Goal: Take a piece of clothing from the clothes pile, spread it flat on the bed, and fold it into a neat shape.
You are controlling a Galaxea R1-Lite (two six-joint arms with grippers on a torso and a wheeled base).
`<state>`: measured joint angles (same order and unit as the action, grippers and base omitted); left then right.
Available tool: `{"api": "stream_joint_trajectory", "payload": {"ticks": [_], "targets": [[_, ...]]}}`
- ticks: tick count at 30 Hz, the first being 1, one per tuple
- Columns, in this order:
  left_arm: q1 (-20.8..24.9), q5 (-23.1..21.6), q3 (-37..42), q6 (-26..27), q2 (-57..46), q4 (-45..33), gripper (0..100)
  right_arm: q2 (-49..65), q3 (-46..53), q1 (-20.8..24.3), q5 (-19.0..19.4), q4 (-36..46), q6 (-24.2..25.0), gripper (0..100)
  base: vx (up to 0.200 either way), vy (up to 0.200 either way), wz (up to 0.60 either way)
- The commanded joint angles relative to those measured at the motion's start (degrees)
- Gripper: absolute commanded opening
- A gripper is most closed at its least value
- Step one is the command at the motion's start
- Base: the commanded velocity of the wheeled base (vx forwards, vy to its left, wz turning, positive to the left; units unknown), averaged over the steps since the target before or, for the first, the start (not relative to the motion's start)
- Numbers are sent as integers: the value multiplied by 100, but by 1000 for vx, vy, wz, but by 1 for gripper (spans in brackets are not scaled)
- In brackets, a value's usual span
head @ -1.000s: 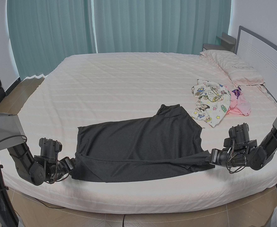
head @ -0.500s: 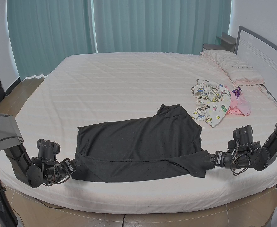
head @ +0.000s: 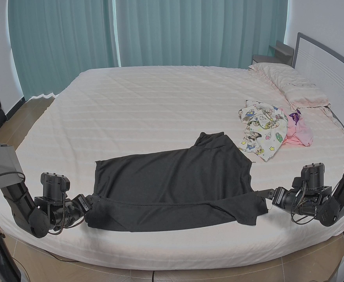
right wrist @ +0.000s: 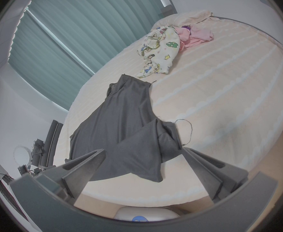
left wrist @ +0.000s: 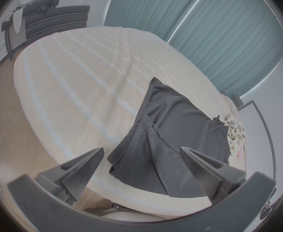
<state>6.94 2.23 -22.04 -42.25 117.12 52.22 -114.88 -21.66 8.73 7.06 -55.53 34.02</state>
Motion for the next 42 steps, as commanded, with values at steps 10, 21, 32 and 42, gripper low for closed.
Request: {"api": "stream_joint_trajectory", "payload": {"ticks": [10, 21, 32, 42], "targets": [[1, -12, 60, -2, 39, -2, 100, -78, 312, -47, 402, -90, -27, 100, 160, 0, 0], [-105, -777, 174, 7, 57, 7, 100, -271, 505, -548, 1412, -99, -1407, 100, 0, 0, 0], [-263, -1014, -55, 543, 453, -11, 100, -860, 611, -636, 1650, -512, -1970, 100, 0, 0, 0], [-325, -970, 481, 859, 400, -178, 100, -1300, 804, -636, 1650, -1408, -1935, 100, 0, 0, 0]]}}
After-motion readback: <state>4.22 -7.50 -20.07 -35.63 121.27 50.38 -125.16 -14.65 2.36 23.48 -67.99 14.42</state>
